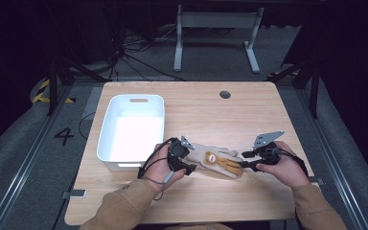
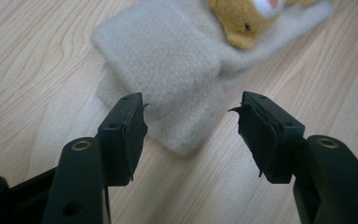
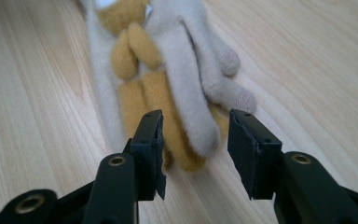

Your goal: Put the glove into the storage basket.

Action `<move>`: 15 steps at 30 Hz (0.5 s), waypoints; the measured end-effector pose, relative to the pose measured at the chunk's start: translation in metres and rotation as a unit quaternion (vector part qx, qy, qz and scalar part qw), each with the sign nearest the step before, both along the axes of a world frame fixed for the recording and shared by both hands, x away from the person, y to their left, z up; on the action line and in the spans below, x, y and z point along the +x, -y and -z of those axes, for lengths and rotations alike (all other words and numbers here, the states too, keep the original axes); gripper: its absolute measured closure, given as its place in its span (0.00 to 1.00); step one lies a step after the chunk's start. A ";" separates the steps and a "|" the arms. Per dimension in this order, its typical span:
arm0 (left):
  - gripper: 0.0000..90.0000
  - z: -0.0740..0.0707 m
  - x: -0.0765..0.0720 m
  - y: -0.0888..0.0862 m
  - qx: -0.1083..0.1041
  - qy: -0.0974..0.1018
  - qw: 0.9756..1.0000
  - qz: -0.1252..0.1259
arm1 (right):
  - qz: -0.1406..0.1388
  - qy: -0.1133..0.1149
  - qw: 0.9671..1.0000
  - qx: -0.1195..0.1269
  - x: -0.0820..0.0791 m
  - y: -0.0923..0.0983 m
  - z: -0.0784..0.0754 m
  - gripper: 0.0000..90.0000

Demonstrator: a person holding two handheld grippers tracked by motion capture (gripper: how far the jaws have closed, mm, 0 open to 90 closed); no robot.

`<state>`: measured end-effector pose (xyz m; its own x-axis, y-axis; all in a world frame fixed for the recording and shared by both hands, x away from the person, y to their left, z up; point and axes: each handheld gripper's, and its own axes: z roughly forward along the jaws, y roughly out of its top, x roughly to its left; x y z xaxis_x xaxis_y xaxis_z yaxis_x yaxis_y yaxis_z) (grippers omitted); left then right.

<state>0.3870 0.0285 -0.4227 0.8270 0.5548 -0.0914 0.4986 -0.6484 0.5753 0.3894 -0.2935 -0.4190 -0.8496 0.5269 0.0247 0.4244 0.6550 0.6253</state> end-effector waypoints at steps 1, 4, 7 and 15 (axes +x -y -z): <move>0.46 0.000 0.000 0.000 0.002 -0.001 1.000 0.002 | 0.000 -0.007 1.000 -0.002 0.000 0.001 0.001 0.61; 0.46 0.000 0.001 0.000 0.003 -0.002 1.000 -0.002 | -0.002 -0.015 1.000 -0.018 0.000 0.003 0.005 0.61; 0.46 0.000 0.002 -0.001 0.003 -0.001 1.000 0.000 | -0.008 -0.020 0.999 -0.030 0.001 0.003 0.010 0.60; 0.46 0.002 0.003 -0.002 0.005 -0.006 1.000 -0.002 | -0.012 -0.033 0.998 -0.045 0.001 -0.002 0.017 0.61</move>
